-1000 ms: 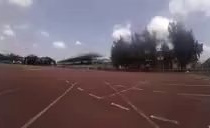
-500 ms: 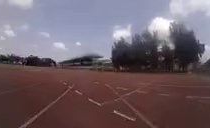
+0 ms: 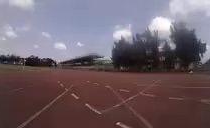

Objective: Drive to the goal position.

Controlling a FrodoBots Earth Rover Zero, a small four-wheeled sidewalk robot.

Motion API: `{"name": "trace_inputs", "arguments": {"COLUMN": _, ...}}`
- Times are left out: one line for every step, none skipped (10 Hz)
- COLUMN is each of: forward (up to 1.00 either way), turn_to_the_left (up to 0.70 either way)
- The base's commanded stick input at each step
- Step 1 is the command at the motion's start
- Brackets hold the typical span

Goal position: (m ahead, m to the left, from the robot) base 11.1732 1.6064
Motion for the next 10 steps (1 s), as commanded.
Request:
{"name": "trace_inputs", "arguments": {"forward": 0.70, "turn_to_the_left": 0.00}}
{"name": "trace_inputs", "arguments": {"forward": 0.70, "turn_to_the_left": 0.00}}
{"name": "trace_inputs", "arguments": {"forward": 0.70, "turn_to_the_left": 0.00}}
{"name": "trace_inputs", "arguments": {"forward": 0.70, "turn_to_the_left": 0.00}}
{"name": "trace_inputs", "arguments": {"forward": 0.70, "turn_to_the_left": 0.00}}
{"name": "trace_inputs", "arguments": {"forward": 0.70, "turn_to_the_left": 0.00}}
{"name": "trace_inputs", "arguments": {"forward": 0.70, "turn_to_the_left": 0.00}}
{"name": "trace_inputs", "arguments": {"forward": 0.70, "turn_to_the_left": 0.00}}
{"name": "trace_inputs", "arguments": {"forward": 0.70, "turn_to_the_left": 0.00}}
{"name": "trace_inputs", "arguments": {"forward": 0.70, "turn_to_the_left": 0.00}}
